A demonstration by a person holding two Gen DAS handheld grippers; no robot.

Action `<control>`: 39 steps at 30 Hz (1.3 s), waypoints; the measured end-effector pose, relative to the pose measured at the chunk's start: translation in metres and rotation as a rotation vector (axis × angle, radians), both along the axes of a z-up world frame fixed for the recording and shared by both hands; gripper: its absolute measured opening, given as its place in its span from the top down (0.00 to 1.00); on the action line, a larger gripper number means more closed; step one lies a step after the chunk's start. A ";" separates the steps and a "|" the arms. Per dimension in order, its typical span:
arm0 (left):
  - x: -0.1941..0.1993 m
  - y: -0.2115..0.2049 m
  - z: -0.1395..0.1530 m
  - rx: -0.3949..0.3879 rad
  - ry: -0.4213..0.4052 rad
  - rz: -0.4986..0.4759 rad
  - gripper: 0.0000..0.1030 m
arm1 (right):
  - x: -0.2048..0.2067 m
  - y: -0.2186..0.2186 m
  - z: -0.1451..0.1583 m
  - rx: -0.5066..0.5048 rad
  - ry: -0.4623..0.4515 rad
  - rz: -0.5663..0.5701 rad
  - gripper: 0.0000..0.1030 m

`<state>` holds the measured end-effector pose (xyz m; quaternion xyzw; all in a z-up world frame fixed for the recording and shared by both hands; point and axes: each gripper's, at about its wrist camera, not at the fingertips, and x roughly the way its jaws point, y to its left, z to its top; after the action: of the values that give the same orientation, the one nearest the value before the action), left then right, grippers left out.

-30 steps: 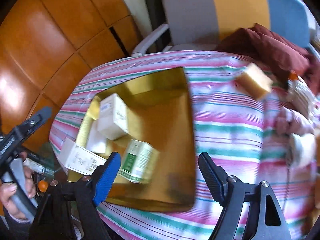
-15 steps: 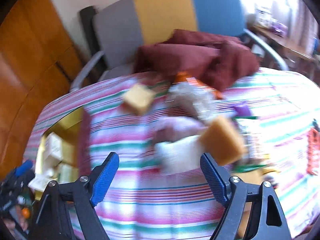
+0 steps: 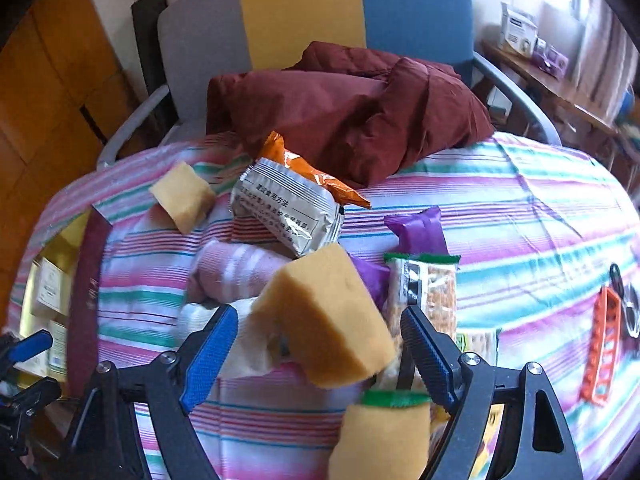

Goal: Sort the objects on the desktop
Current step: 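Return to the pile and grasp a grey sock with the left tool while the right grasps a yellow sponge, then carry the grey sock and yellow sponge into the gold tray and release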

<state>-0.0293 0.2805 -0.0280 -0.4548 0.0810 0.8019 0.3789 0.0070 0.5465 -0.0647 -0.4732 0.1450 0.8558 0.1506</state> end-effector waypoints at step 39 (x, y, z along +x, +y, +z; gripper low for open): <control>-0.024 0.136 -0.059 0.076 -0.147 -0.232 0.63 | 0.005 0.009 0.004 -0.057 0.063 -0.010 0.57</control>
<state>-0.0533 0.4162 -0.0865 -0.4853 0.0748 0.7198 0.4907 0.0116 0.5553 -0.0611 -0.4495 0.1765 0.8650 0.1365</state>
